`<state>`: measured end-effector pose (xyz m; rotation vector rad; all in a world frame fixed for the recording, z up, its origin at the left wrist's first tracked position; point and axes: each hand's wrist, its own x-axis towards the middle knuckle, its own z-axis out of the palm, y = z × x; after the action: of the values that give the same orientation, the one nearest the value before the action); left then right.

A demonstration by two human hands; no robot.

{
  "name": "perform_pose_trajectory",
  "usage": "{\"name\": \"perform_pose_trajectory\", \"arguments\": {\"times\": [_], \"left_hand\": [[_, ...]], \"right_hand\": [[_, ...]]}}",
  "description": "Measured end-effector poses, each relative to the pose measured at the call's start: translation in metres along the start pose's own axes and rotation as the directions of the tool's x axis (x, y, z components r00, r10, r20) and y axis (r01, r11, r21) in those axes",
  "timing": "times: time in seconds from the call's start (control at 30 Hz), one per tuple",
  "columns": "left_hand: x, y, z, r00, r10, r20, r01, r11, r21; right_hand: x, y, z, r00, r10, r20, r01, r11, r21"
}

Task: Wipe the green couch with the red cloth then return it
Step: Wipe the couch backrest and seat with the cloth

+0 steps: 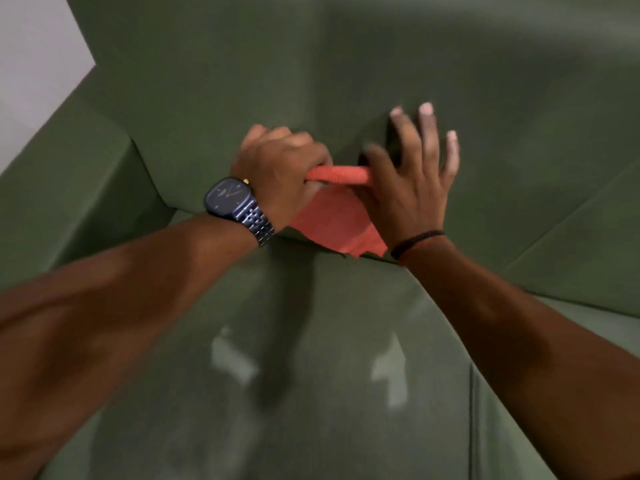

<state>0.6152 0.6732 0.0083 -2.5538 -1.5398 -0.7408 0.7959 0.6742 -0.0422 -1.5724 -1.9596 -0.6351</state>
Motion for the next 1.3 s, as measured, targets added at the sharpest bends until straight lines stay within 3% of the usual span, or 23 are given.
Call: {"name": "perform_pose_trajectory", "arguments": {"times": [0.07,0.13,0.23,0.3,0.37,0.57,0.67,0.77,0.83,0.87,0.97,1.03,1.1,1.2,1.3], "left_hand": [[-0.007,0.026,-0.004,0.999,0.04,0.028,-0.041,0.999,0.029],[-0.018,0.064,-0.003,0.992,0.069,0.103,-0.073,0.997,0.036],[-0.031,0.136,0.012,0.965,0.101,0.244,-0.107,0.994,0.01],[-0.032,0.2,0.032,0.945,0.121,0.304,-0.122,0.992,-0.018],[-0.024,0.266,0.052,0.935,0.129,0.331,-0.121,0.992,-0.046],[-0.009,0.448,0.102,0.97,0.221,0.102,-0.195,0.957,-0.213],[-0.053,0.506,0.129,0.96,0.275,0.048,-0.248,0.918,-0.309],[-0.132,0.529,0.156,0.92,0.295,0.256,-0.191,0.911,-0.365],[-0.185,0.523,0.173,0.861,0.183,0.475,-0.06,0.963,-0.263],[-0.206,0.514,0.18,0.817,0.083,0.57,0.024,0.984,-0.178],[-0.248,0.492,0.196,0.696,-0.127,0.706,0.204,0.979,-0.025],[-0.261,0.484,0.203,0.632,-0.158,0.759,0.222,0.975,0.018],[-0.265,0.482,0.21,0.62,-0.173,0.765,0.225,0.974,0.038],[-0.266,0.48,0.213,0.615,-0.184,0.766,0.224,0.973,0.053],[-0.267,0.479,0.212,0.6,-0.191,0.777,0.229,0.972,0.063]], "right_hand": [[-0.017,0.02,-0.021,0.995,-0.1,-0.004,0.099,0.983,0.152],[-0.046,0.048,-0.049,0.969,-0.165,0.184,0.099,0.942,0.322],[-0.091,0.104,-0.088,0.866,-0.137,0.481,-0.018,0.953,0.304],[-0.122,0.156,-0.116,0.789,-0.117,0.603,-0.028,0.974,0.226],[-0.145,0.211,-0.145,0.768,-0.089,0.634,-0.006,0.989,0.146],[-0.243,0.368,-0.232,0.918,0.057,0.392,-0.085,0.995,0.053],[-0.321,0.39,-0.264,0.865,0.123,0.486,-0.193,0.976,0.097],[-0.41,0.378,-0.28,0.711,-0.04,0.702,-0.165,0.961,0.221],[-0.464,0.369,-0.284,0.581,-0.147,0.801,-0.092,0.965,0.244],[-0.48,0.366,-0.285,0.563,-0.135,0.815,-0.124,0.962,0.245],[-0.494,0.365,-0.27,0.64,0.083,0.764,-0.325,0.93,0.172],[-0.486,0.357,-0.249,0.617,0.254,0.745,-0.462,0.883,0.081],[-0.485,0.34,-0.23,0.574,0.342,0.744,-0.504,0.864,-0.008],[-0.501,0.313,-0.222,0.592,0.294,0.75,-0.412,0.911,-0.032],[-0.515,0.324,-0.228,0.656,0.048,0.754,-0.229,0.964,0.138]]}}
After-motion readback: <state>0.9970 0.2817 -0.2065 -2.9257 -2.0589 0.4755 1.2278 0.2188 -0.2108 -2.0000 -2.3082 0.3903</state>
